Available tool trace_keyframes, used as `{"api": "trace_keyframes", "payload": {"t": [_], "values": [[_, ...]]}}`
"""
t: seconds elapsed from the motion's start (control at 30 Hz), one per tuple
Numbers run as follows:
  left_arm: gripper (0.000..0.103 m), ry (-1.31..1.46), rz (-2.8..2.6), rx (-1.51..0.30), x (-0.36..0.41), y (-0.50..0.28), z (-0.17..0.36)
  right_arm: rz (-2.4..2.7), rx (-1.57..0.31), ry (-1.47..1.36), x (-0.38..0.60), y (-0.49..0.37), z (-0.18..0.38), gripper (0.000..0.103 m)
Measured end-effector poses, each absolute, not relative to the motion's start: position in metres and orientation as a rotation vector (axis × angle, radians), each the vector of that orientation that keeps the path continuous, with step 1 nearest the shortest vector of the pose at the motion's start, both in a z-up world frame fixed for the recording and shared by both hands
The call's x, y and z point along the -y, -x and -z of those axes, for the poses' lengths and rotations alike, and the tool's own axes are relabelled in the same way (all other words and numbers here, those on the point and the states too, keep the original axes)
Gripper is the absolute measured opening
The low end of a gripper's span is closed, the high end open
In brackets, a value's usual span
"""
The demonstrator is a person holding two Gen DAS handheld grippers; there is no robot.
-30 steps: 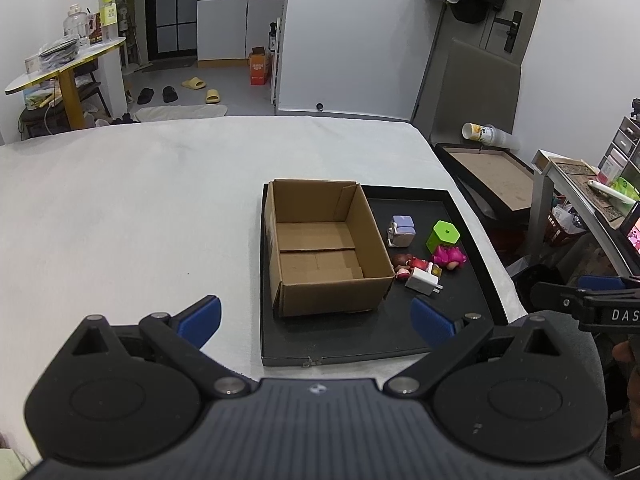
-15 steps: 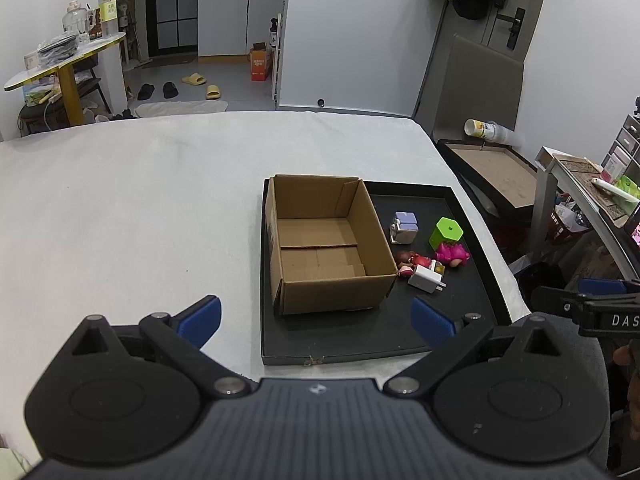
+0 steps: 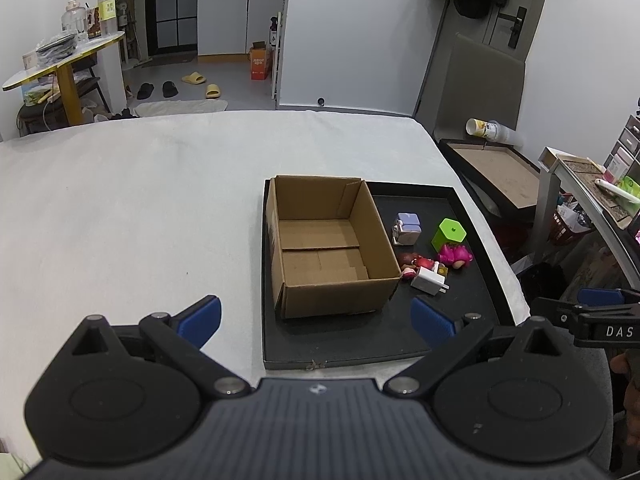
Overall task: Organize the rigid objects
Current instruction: 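Move the right tool toward the toys on the black tray, then lower the right tool onto the white charger and close its fingers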
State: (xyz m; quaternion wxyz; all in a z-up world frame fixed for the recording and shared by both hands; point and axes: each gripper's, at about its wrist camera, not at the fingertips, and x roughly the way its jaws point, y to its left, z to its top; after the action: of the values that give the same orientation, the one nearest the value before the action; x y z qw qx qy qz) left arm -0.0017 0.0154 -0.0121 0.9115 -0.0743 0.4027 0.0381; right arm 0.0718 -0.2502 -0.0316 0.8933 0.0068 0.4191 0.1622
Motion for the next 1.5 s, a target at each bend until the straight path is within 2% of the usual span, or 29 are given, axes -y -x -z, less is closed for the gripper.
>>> {"api": "trace_keyframes", "payload": {"t": [1.17,1.2,1.27,1.5], "values": [[0.099,0.197,-0.134,-0.921,-0.031,-0.075,0.058,-0.331,-0.939,-0.046,0.257,-0.133,0.077,0.102],[0.099,0.196,-0.140,-0.920,-0.032,-0.077,0.060,-0.332,-0.943,-0.050,0.258,-0.136,0.079,0.101],[0.098,0.192,-0.148,-0.927,-0.034,-0.081,0.065,-0.332,-0.955,-0.055,0.259,-0.143,0.084,0.091],[0.096,0.221,-0.177,-0.944,-0.045,-0.095,0.080,-0.368,-0.974,-0.077,0.259,-0.164,0.096,0.080]]}}
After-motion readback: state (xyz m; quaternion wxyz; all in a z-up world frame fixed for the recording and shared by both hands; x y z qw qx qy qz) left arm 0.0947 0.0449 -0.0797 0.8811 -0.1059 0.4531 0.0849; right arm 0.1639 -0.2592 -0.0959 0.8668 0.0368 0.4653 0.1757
